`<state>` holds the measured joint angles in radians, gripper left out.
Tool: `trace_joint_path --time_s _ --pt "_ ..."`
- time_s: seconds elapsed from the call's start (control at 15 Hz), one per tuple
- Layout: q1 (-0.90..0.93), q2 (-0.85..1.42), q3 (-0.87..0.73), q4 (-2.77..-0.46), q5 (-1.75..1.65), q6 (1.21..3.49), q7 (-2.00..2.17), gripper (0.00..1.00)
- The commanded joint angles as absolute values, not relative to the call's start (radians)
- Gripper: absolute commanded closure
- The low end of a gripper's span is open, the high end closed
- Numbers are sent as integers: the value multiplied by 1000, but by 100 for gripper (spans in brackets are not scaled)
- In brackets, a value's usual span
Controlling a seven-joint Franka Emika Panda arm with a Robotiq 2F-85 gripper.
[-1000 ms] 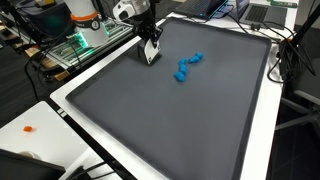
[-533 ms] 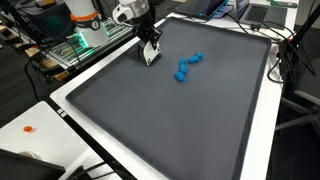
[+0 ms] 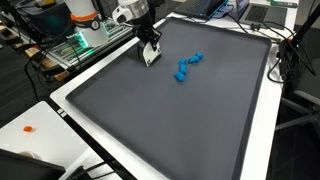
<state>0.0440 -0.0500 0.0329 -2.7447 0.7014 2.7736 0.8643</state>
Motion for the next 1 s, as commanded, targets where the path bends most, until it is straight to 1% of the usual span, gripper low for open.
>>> trace_joint_path --time_s 0.0,0.93 --pt "47 -31 34 -2744 751 2798 837 99" --pt "46 -22 43 -2744 712 2766 833 99"
